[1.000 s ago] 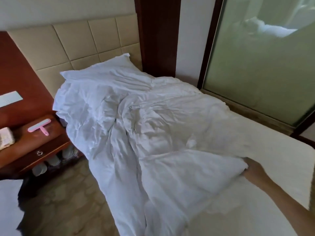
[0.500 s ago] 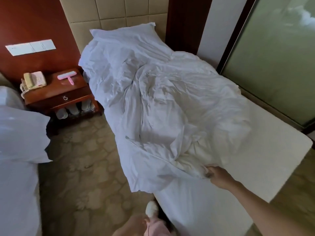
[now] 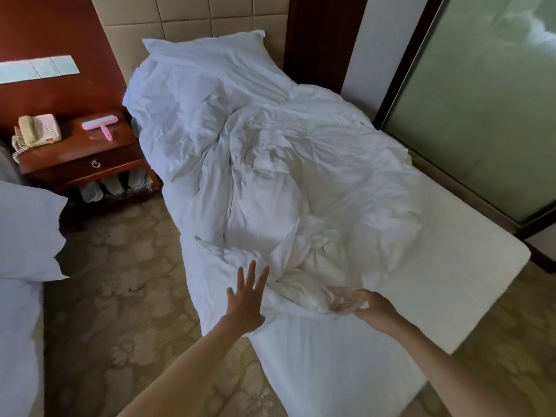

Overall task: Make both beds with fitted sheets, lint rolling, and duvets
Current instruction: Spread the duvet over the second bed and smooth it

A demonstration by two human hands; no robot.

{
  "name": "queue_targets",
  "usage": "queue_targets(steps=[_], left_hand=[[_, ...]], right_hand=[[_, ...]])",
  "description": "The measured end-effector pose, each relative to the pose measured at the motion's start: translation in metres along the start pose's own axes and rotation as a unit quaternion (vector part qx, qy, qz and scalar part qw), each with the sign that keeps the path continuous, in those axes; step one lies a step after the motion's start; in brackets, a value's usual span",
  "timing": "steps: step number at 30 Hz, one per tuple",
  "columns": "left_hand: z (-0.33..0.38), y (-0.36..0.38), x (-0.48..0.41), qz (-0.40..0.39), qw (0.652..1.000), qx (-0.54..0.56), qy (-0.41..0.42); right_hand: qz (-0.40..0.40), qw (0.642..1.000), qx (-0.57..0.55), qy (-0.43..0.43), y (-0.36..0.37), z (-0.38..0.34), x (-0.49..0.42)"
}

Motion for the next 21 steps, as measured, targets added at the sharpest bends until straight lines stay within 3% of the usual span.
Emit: queue_targets(steps=[2,5,10,15,21], left_hand=[[0.017,0.008,-0.025,0.005,0.999,-0.043,-0.004],[0.025,0.027,-0.059,0.016,0.996,-0.041,-0.082],[0.091,0.065,-0.044,-0.071,0.99,0.058,-0.106],[0.195,0.092,0.013,-0.046,0.992,0.049,-0.106],[0.241,0.062,0.076,0.066,0.977,0.116,-0.168]], right_hand=[[0.0,1.0,0.02,0.016,-0.005,0.023,-0.009],[-0.02,1.0,0.017,0.008,-0.012,0.052,-0.024],[-0.056,0.995,-0.076,0.013,-0.02,0.112,-0.053],[-0.114,0.956,-0.264,0.06,-0.046,0.132,-0.058],[-0.167,0.915,-0.348,0.119,-0.087,0.111,-0.06]])
Point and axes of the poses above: each hand's wrist, its own x-axis away from the middle knuckle, its own y-axis out of the palm, z = x × y, the point moved 6 cm from there along -x, towards the middle knuckle, and after that the axes turned 1 degree about -y, right-handed, at the moved point
